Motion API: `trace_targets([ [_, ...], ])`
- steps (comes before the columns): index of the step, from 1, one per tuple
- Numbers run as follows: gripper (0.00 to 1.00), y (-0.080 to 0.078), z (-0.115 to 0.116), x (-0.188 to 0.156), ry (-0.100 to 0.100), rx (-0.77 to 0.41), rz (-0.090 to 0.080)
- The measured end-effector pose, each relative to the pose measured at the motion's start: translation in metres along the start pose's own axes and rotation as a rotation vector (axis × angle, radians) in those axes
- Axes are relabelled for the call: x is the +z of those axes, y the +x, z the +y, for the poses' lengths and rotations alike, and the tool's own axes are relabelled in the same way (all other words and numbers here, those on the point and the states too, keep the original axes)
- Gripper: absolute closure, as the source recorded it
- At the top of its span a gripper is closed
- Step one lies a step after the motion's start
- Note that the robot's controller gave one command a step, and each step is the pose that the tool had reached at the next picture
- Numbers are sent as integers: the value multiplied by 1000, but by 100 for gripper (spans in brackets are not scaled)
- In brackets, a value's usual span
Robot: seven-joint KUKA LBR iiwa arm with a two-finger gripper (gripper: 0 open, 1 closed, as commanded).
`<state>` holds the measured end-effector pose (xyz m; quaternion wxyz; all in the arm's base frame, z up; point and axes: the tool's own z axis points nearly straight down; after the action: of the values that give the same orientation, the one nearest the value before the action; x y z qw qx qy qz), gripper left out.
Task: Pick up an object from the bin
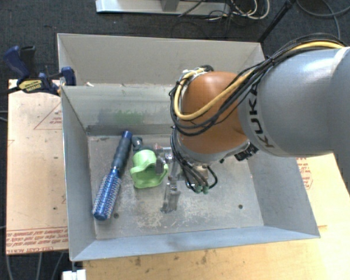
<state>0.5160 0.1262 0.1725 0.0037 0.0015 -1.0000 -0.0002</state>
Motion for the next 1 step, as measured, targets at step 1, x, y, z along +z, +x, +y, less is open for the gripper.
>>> trace_targets([
  [1,0,-37,5,50,-5,-162,-31],
])
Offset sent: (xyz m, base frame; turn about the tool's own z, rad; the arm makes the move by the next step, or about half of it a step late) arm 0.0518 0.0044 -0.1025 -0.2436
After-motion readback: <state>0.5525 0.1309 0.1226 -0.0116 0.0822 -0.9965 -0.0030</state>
